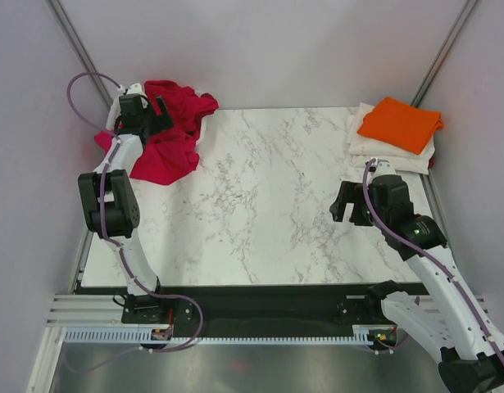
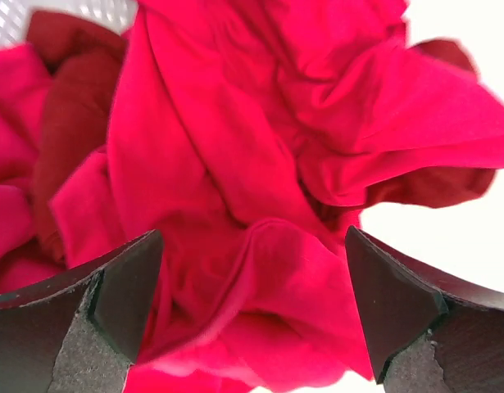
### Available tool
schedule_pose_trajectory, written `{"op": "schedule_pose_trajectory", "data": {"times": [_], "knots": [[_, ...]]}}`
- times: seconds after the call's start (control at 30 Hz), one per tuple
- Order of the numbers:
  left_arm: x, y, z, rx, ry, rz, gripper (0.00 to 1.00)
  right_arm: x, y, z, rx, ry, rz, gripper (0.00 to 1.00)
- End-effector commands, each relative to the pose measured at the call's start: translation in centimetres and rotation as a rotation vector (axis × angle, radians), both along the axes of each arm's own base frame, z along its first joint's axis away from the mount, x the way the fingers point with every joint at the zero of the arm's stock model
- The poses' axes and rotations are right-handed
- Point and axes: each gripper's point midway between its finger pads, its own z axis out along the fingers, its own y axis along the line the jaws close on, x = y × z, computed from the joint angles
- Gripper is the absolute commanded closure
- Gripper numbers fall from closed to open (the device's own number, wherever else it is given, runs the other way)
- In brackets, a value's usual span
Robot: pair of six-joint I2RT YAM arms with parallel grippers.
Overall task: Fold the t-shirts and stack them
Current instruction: Grab the tshirt from the pile
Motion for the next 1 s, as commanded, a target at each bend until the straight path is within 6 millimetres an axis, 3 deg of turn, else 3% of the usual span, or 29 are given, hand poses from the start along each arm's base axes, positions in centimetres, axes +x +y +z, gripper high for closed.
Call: {"op": "schedule_pose_trajectory", "data": {"times": [0.0,0.13,0.17,0.23,0.27,0.3,0.33,0.43,0.53,0.57,0.6,0.63,0.67,0.73,0.8,0.83,0.93,0.97], "knots": [[1.4,0.0,-0.6,0.054,0.002,-0.043,0.00,0.6,0.0,0.6,-0.008,-0.030,0.002,0.02],[1.5,0.6,-2.5,0.071,0.043,-0.022,0.03,0.7,0.0,0.3,-0.011,-0.018,0.000,0.02],[1.5,0.5,-2.6,0.070,0.045,-0.021,0.22,0.7,0.0,0.2,-0.011,-0.017,-0.001,0.02],[1.6,0.7,-2.3,0.069,0.039,-0.011,0.49,0.7,0.0,0.2,-0.015,-0.016,-0.002,0.02],[1.6,0.5,-2.0,0.064,0.034,-0.015,0.80,0.7,0.0,0.2,-0.014,-0.016,-0.005,0.02],[1.7,0.0,-1.0,0.063,0.013,-0.029,0.96,0.7,0.0,0.2,-0.014,-0.018,-0.004,0.02],[1.8,-0.3,-0.8,0.068,0.008,-0.039,0.96,0.7,0.0,0.3,-0.014,-0.018,-0.002,0.02],[1.7,-2.3,2.8,0.079,-0.060,-0.120,0.98,0.6,0.0,0.4,-0.011,-0.024,-0.003,0.02],[1.1,-5.2,10.2,0.063,-0.200,-0.171,0.98,0.6,0.0,0.5,-0.009,-0.029,-0.003,0.02],[0.2,-6.1,14.1,0.062,-0.269,-0.187,0.98,0.7,-0.1,0.5,-0.009,-0.031,-0.004,0.02],[-0.5,-8.4,16.7,0.055,-0.317,-0.228,0.98,0.6,-0.1,0.6,-0.009,-0.030,-0.003,0.02],[-1.2,-9.3,21.0,0.057,-0.400,-0.247,0.98,0.6,-0.1,0.6,-0.007,-0.031,-0.003,0.02],[-2.4,-10.2,24.0,0.052,-0.444,-0.264,0.98,0.6,0.0,0.7,-0.007,-0.036,-0.003,0.02],[-6.6,-12.0,32.9,0.040,-0.617,-0.296,0.98,0.5,-0.2,1.0,-0.005,-0.052,-0.010,0.02],[-10.2,-13.0,37.9,0.011,-0.717,-0.318,0.98,0.4,-0.4,1.6,0.000,-0.074,-0.014,0.02],[-13.8,-13.2,42.0,-0.003,-0.810,-0.344,0.98,0.4,-0.5,1.7,-0.001,-0.080,-0.020,0.02],[-20.0,-14.0,45.9,-0.050,-0.904,-0.413,0.98,0.2,-0.6,2.1,0.003,-0.096,-0.024,0.02],[-21.2,-14.1,46.0,-0.061,-0.908,-0.429,0.98,0.2,-0.6,2.2,0.005,-0.102,-0.026,0.02]]}}
